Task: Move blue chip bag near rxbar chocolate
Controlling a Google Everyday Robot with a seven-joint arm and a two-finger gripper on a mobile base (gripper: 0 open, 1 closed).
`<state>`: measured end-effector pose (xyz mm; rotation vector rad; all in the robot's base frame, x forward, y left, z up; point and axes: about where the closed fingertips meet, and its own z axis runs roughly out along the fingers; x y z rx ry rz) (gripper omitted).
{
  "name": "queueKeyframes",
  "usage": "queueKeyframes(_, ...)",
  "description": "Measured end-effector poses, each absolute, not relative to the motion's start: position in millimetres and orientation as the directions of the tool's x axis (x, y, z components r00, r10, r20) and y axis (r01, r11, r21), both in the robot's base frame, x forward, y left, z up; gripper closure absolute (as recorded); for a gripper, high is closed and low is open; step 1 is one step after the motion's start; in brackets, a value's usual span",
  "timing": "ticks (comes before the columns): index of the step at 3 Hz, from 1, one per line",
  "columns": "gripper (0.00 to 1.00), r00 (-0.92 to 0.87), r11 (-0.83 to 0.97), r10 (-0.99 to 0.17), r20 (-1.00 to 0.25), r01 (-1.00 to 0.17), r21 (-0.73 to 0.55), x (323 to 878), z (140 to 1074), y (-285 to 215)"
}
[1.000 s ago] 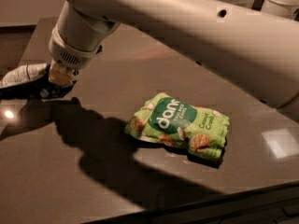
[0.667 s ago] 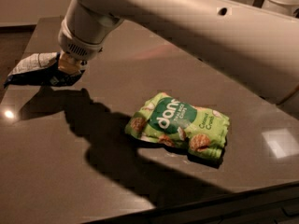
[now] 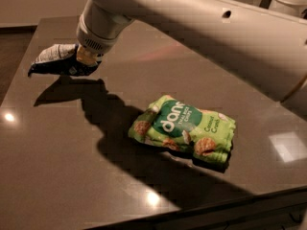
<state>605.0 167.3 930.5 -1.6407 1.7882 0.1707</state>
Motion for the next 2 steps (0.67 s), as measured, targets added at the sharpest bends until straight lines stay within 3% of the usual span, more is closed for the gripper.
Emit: queueKeyframes(2, 0.36, 0.037, 0.195, -0.842, -0.539, -0.909, -0.368, 633.0, 922.8, 159.3)
